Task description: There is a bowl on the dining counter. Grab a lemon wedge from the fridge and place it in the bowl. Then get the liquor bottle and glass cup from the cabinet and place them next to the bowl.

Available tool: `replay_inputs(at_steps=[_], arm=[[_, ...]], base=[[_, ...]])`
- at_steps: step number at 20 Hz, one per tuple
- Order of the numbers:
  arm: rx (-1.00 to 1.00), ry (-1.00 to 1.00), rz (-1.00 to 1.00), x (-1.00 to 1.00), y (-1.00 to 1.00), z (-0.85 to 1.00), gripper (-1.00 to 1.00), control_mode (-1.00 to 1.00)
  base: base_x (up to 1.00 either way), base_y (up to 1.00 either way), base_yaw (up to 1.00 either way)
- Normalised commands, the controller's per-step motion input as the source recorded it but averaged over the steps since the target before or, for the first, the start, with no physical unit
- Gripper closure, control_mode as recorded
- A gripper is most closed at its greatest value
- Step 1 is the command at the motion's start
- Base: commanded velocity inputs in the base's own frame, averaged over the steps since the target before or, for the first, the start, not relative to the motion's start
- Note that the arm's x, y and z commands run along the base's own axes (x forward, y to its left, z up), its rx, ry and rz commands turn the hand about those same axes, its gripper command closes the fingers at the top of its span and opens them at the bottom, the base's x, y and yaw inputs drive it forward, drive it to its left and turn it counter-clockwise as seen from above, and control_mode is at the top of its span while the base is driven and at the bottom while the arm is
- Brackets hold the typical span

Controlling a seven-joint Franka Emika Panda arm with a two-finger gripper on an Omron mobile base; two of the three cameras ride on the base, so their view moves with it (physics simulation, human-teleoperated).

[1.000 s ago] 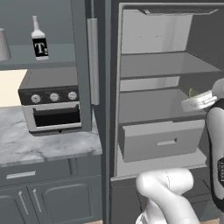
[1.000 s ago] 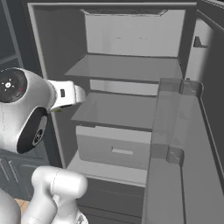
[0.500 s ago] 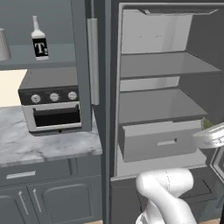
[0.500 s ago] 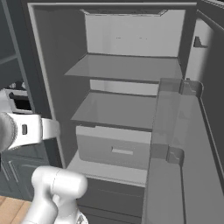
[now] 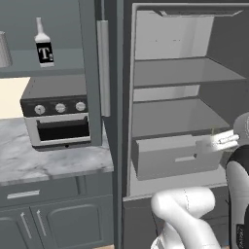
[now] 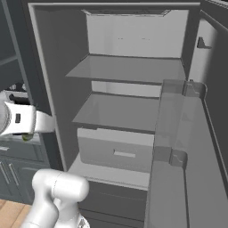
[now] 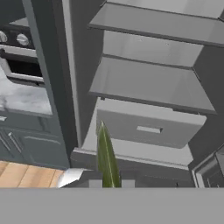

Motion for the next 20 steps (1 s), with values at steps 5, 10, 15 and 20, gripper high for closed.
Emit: replay_inputs(at_steps=[5, 10, 15, 20], arm=[[0.0, 0.02, -0.03, 0.99, 0.0, 0.0, 1.0, -1.0], [0.0, 0.0, 0.0, 0.83, 0.0, 0.0, 1.0, -1.0], [0.0, 0.0, 0.0, 0.7, 0.0, -0.02, 1.0, -1.0], [0.0, 0.0, 0.0, 0.6, 0.0, -0.09, 1.0, -1.0]], base=[[0.0, 0.0, 0.0], [0.0, 0.0, 0.0], [0.0, 0.0, 0.0], [0.0, 0.0, 0.0]])
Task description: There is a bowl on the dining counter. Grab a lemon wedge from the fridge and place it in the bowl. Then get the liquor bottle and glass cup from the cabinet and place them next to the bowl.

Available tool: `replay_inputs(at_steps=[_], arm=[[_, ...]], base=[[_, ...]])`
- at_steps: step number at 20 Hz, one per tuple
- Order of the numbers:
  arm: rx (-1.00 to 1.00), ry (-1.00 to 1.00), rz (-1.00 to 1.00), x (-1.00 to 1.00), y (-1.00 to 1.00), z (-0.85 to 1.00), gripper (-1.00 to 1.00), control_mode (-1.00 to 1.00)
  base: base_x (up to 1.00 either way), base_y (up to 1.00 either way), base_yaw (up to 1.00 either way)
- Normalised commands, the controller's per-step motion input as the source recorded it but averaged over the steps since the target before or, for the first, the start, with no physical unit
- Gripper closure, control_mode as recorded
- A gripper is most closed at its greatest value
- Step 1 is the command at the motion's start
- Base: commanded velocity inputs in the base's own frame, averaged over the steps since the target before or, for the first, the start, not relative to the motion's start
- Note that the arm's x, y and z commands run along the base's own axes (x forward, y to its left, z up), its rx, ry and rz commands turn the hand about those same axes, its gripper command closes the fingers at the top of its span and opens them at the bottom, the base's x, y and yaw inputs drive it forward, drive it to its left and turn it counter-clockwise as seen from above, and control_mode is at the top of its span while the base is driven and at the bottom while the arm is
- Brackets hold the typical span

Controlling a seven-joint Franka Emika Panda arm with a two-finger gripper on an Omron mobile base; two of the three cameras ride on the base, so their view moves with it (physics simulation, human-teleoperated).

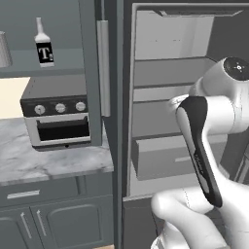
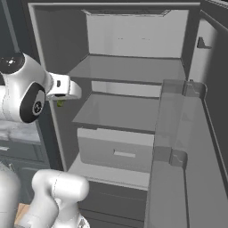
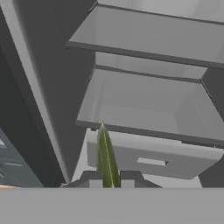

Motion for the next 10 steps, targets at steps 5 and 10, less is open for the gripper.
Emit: replay_inputs(at_steps=[5, 10], arm=[[0.0, 0.0, -0.01, 0.17, -0.16, -0.16, 1.0, -1.0], [0.0, 0.0, 0.0, 0.0, 0.0, 0.0, 1.0, 1.0]], base=[[0.0, 0.0, 0.0], [-0.02, -0.17, -0.04]])
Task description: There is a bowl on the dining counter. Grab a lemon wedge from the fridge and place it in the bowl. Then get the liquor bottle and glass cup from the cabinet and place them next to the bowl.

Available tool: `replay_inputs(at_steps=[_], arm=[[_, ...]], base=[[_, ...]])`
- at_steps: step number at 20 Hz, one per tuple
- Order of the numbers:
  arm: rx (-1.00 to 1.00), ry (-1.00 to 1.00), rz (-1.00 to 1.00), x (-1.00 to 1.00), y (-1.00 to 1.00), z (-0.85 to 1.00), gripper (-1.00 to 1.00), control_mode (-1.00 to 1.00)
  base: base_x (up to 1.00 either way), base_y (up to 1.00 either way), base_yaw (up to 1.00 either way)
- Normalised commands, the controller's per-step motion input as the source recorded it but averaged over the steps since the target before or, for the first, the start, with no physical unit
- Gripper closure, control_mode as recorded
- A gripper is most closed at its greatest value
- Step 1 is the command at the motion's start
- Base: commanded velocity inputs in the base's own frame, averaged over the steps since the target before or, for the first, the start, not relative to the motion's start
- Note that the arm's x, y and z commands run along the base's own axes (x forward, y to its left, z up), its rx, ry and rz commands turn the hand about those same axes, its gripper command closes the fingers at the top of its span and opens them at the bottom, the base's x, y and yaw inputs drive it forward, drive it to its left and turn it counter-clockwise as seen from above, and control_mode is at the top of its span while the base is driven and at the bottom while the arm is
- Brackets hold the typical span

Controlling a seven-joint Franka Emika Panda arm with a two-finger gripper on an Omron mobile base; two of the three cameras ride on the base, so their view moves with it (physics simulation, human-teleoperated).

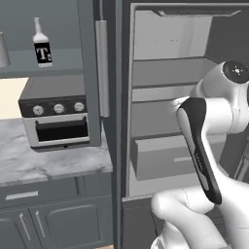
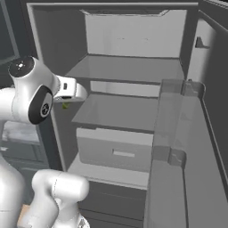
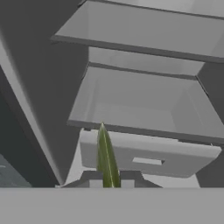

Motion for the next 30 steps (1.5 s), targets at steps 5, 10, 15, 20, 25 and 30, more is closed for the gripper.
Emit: replay_inputs(at_steps=[5, 10, 15, 20, 25, 30], arm=[[0.0, 0.0, 0.0, 0.0, 0.0, 0.0, 1.0, 1.0], [0.0, 0.0, 0.0, 0.0, 0.0, 0.0, 1.0, 1.0], [0.0, 0.0, 0.0, 0.0, 0.0, 0.0, 1.0, 1.0], [0.0, 0.0, 0.0, 0.0, 0.0, 0.0, 1.0, 1.0], [0.0, 0.0, 0.0, 0.0, 0.0, 0.0, 1.0, 1.0], [0.0, 0.0, 0.0, 0.0, 0.0, 0.0, 1.0, 1.0]], base=[[-0.82, 0.0, -0.21], [-1.0, 0.13, -0.29], [-1.0, 0.09, -0.45], [-0.96, 0.0, -0.69], [-0.87, 0.0, -0.73], [-0.89, -0.05, -0.71]])
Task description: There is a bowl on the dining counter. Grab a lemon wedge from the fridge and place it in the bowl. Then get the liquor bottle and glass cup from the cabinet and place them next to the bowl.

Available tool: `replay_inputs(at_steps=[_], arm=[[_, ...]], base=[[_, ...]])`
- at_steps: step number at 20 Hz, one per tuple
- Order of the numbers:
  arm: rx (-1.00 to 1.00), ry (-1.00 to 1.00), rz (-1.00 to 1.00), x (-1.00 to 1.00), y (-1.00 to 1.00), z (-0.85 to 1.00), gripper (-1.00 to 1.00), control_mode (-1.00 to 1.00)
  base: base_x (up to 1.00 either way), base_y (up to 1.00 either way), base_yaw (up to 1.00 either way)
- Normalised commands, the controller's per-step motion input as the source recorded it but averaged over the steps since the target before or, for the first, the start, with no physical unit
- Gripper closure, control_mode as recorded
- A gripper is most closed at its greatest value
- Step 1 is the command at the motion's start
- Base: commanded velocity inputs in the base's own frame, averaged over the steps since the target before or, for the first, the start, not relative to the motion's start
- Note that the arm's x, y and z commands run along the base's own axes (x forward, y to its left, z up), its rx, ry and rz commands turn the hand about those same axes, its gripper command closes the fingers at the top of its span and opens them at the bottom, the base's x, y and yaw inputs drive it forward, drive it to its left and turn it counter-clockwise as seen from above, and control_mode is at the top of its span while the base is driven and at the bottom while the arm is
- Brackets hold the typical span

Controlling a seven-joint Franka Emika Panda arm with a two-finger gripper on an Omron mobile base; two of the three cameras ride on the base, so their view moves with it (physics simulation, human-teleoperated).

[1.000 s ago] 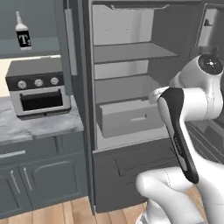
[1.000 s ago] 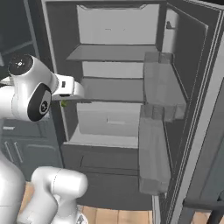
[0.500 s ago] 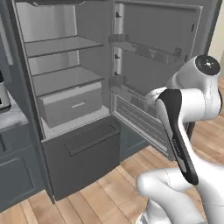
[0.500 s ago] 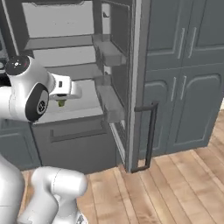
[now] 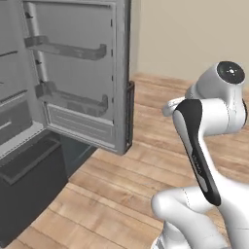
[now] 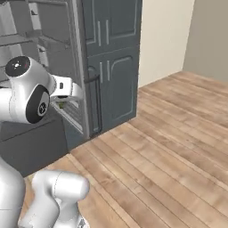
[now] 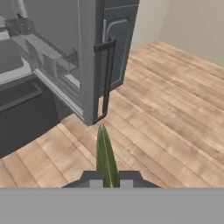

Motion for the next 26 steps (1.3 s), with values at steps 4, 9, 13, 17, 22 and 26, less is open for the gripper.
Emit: replay_inputs(at_steps=[4, 9, 13, 17, 22, 26], arm=[[0.0, 0.0, 0.0, 0.0, 0.0, 0.0, 1.0, 1.0], [0.0, 0.0, 0.0, 0.0, 0.0, 0.0, 1.0, 1.0], [0.0, 0.0, 0.0, 0.0, 0.0, 0.0, 1.0, 1.0], [0.0, 0.0, 0.0, 0.0, 0.0, 0.0, 1.0, 1.0], [0.0, 0.0, 0.0, 0.0, 0.0, 0.0, 1.0, 1.0], [0.0, 0.0, 0.0, 0.0, 0.0, 0.0, 1.0, 1.0]], base=[[-0.8, -0.16, -0.71], [-0.67, -0.28, -0.72], [-0.27, -0.32, -0.71], [0.19, 0.05, -0.54], [0.86, 0.41, -0.22], [1.0, 0.35, -0.07]])
